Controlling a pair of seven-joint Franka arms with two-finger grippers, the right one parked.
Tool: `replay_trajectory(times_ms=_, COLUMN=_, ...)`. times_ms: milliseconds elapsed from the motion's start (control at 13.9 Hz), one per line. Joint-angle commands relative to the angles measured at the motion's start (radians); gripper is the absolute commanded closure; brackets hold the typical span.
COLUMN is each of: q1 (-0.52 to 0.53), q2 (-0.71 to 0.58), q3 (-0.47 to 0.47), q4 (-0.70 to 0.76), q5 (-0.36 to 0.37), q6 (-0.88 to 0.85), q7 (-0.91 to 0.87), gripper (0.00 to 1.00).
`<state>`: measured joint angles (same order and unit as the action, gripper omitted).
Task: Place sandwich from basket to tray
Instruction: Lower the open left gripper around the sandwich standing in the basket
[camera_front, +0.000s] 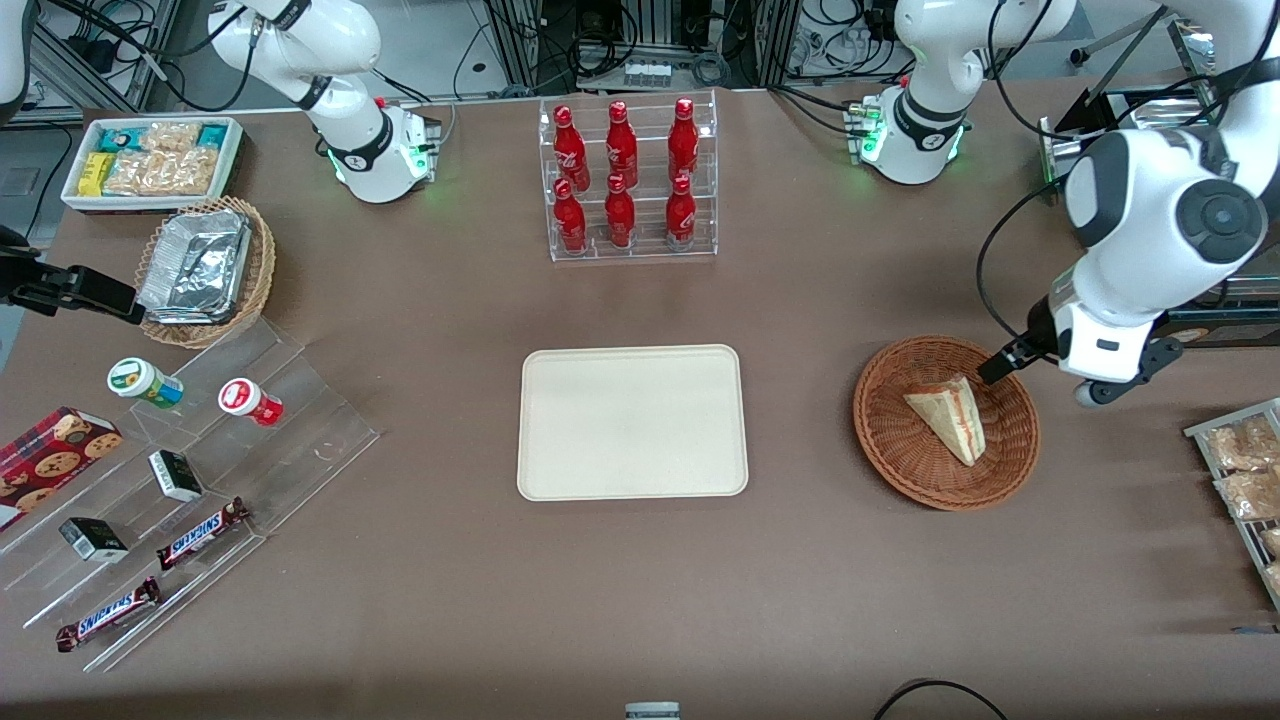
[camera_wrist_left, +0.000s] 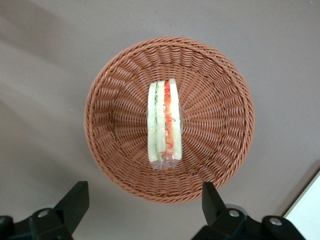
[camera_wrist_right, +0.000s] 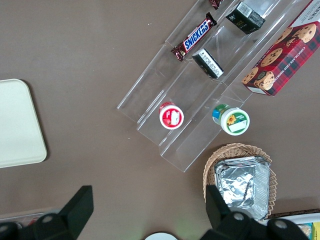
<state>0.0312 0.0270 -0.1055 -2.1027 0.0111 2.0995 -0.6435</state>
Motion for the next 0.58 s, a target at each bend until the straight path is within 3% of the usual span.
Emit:
replay_trajectory(times_ms=0, q1=-0.005, q2=0.021, q3=-0.017, q4=-0.032, q5=0.01, q6=0.075, q7=-0.073, gripper=0.0)
replay_trajectory(times_ms=504, q1=-0.005, q2=0.117, q3=-0.028, q4=-0.096, q5=0.013, q6=0.237, q7=-0.101, gripper=0.0)
